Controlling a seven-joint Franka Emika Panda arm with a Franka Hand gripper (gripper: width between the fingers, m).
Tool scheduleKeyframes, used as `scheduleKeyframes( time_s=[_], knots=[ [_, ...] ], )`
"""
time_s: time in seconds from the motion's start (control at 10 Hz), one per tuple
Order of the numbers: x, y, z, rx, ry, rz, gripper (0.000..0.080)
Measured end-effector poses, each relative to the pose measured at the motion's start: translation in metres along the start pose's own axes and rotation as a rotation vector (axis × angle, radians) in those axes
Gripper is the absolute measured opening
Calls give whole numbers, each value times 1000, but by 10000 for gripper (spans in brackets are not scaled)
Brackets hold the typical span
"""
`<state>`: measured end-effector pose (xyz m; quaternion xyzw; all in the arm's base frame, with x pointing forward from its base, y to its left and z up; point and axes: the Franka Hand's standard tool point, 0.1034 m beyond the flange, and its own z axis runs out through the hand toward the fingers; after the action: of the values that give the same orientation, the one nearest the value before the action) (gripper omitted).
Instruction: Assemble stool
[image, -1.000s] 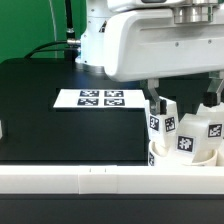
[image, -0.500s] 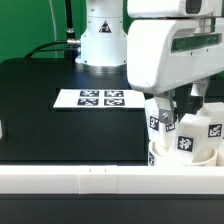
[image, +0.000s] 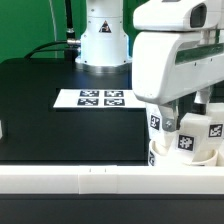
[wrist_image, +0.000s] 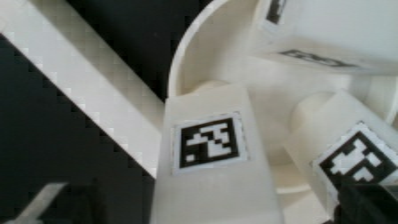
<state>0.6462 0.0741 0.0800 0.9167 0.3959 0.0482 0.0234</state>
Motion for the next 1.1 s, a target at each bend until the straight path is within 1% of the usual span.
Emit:
scheduleKeyframes(
  time_s=[0.2, 0.3, 0.4, 0.5, 0.6, 0.9, 1.0, 1.1],
  knots=[
    [-1, 0, 2, 1, -3, 9, 649],
    [-2, 1, 2, 1, -3, 12, 539],
    [-3, 2, 2, 1, -3, 16, 403],
    [-3, 3, 1, 0, -2, 17, 403],
    [-3, 3, 1, 0, -2, 24, 343],
    [-4, 4, 1, 2, 1, 124, 343],
    [-6, 8, 1, 2, 11, 240, 343],
    [-8, 10, 2, -7, 22, 340, 343]
  ],
)
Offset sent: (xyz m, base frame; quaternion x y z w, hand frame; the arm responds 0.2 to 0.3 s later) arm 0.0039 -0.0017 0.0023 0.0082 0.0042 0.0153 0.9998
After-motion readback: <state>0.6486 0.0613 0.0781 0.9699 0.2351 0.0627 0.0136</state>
